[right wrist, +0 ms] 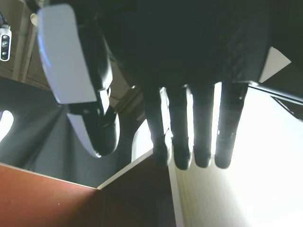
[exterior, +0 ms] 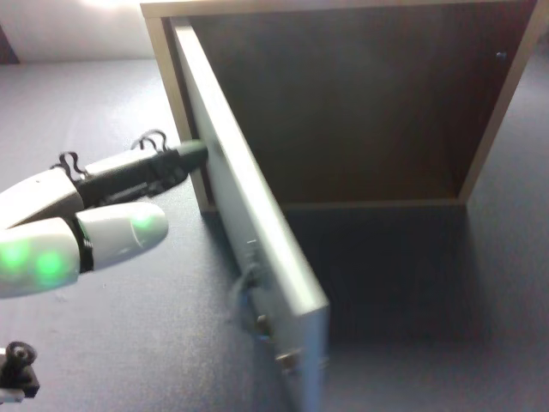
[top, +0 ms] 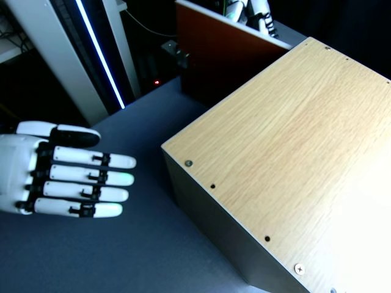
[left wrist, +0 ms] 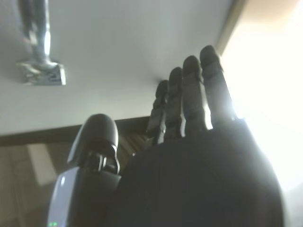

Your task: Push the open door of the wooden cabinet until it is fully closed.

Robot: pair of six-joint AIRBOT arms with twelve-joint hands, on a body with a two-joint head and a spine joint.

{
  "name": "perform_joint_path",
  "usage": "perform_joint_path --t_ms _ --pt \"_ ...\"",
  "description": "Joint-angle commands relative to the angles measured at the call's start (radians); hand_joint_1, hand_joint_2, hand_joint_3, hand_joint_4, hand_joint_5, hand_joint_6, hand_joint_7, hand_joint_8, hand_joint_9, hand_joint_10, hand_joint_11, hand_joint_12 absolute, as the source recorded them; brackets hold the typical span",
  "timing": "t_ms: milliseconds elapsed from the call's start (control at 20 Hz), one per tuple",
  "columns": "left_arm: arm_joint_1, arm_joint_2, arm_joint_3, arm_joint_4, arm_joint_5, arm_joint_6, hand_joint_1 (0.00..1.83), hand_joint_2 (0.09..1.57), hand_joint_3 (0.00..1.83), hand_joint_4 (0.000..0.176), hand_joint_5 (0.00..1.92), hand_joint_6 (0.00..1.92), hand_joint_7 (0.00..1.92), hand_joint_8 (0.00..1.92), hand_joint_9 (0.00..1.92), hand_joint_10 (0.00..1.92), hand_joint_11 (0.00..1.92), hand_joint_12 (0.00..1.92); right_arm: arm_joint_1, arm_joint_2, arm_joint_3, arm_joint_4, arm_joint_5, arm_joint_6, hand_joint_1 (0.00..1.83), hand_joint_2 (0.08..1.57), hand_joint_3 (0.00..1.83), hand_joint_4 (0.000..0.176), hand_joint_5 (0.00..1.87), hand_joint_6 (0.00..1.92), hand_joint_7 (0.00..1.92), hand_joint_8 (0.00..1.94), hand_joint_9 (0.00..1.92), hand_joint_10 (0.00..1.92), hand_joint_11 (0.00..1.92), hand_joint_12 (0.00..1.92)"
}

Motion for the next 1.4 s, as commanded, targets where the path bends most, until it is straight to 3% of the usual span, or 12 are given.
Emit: perform_joint_path --t_ms 0,1000,1350 --pt "-0.015 -0.005 0.005 -0.018 -0.115 -0.006 0.0 1.5 0.0 0.0 0.11 0.0 0.12 0.0 0.13 0.0 0.1 0.02 0.012 -0.002 0.006 0.028 0.122 0.009 0.39 1.36 0.0 0.0 0.33 0.0 0.29 0.0 0.24 0.0 0.0 0.55" --pt "-0.235 -0.169 0.105 0.145 0.037 -0.006 0.0 1.52 0.0 0.0 0.22 0.01 0.25 0.01 0.24 0.01 0.22 0.03 0.012 -0.002 0.007 0.029 0.122 0.009 0.39 1.34 0.0 0.0 0.35 0.0 0.3 0.0 0.25 0.0 0.0 0.53" --pt "-0.31 -0.222 0.138 0.186 0.08 -0.006 0.0 1.55 0.01 0.0 0.15 0.0 0.17 0.0 0.17 0.01 0.17 0.01 0.012 -0.003 0.008 0.029 0.122 0.009 0.35 1.33 0.0 0.0 0.33 0.0 0.29 0.0 0.25 0.0 0.01 0.53"
